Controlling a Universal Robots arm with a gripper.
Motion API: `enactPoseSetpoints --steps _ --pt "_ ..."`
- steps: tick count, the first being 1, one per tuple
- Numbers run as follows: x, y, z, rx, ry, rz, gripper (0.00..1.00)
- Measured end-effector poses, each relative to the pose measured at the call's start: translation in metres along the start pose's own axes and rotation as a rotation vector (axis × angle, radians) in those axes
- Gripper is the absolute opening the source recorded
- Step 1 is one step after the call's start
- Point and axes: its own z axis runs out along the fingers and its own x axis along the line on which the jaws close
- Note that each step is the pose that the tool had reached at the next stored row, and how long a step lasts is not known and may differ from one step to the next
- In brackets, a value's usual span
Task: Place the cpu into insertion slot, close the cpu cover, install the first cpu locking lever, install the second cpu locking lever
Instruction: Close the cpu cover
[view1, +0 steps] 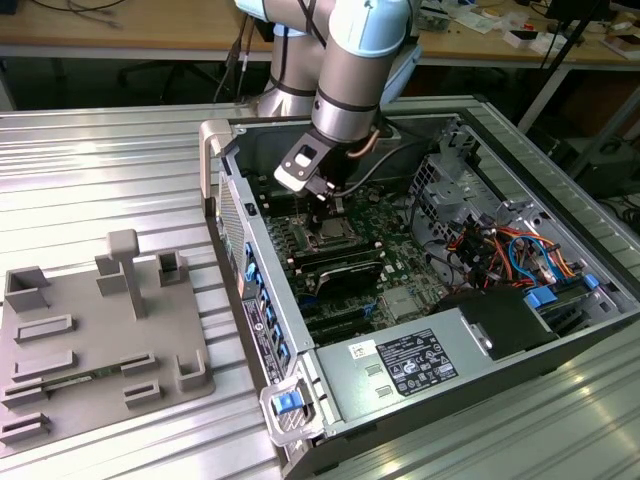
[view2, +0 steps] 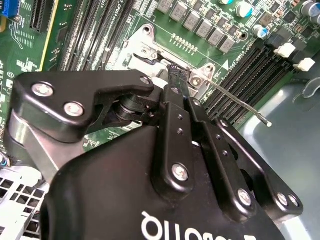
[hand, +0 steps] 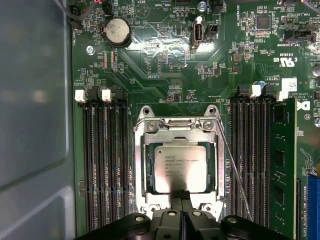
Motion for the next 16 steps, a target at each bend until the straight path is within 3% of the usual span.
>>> enactPoseSetpoints --steps 4,16 --pt "0.0000 -0.0007 -0.0012 -0.0001 0.0003 -0.001 0.11" --pt "0.0002 -0.0042 0.0047 -0.0003 0.0045 -0.010 0.11"
